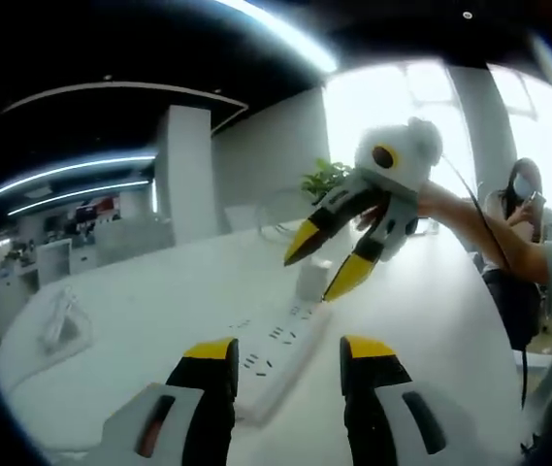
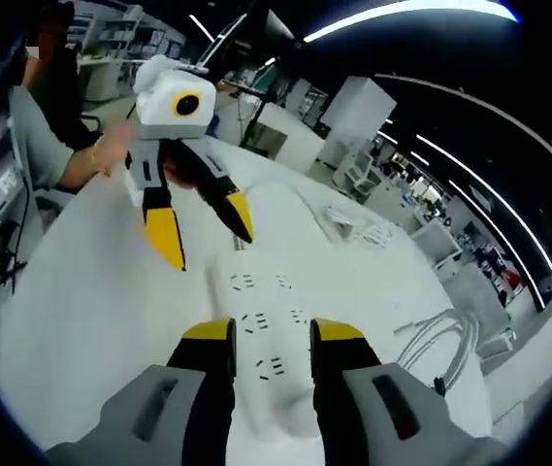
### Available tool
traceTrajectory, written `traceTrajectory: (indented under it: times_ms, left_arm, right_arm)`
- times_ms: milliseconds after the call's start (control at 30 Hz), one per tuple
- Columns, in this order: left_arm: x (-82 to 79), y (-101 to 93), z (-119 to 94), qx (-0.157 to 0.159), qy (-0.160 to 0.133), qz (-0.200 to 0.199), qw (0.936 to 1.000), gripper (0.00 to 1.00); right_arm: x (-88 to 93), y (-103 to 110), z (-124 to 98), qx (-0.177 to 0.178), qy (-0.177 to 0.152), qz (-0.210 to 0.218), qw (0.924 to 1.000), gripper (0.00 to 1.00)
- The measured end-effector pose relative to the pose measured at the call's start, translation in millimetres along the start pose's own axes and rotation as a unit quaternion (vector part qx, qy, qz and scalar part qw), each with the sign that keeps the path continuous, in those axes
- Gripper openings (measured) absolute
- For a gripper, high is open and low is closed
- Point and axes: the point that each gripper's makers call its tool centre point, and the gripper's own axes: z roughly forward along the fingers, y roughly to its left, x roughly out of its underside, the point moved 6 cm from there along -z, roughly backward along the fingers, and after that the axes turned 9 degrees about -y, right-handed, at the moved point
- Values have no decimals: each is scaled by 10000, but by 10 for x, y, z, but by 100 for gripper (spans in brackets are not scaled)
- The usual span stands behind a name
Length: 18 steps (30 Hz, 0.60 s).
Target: Straighten the power strip on the desk, plug the charger into it
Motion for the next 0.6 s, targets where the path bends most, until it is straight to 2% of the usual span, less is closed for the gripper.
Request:
traceTrajectory:
  times_ms: [167, 300, 600]
  left_arm:
    - [-4, 38, -5, -106, -22, -7, 9999, 43]
    - [-22, 49, -9, -129, -59, 41, 9999, 43]
    - [2, 95, -11, -219, 38, 70, 9997, 43]
  right_arm:
    - [40, 51, -81, 49, -190, 241, 9995, 26]
    - [189, 64, -168, 300, -198, 392, 9986, 26]
    - [334, 52, -426, 906, -705, 735, 9907, 27]
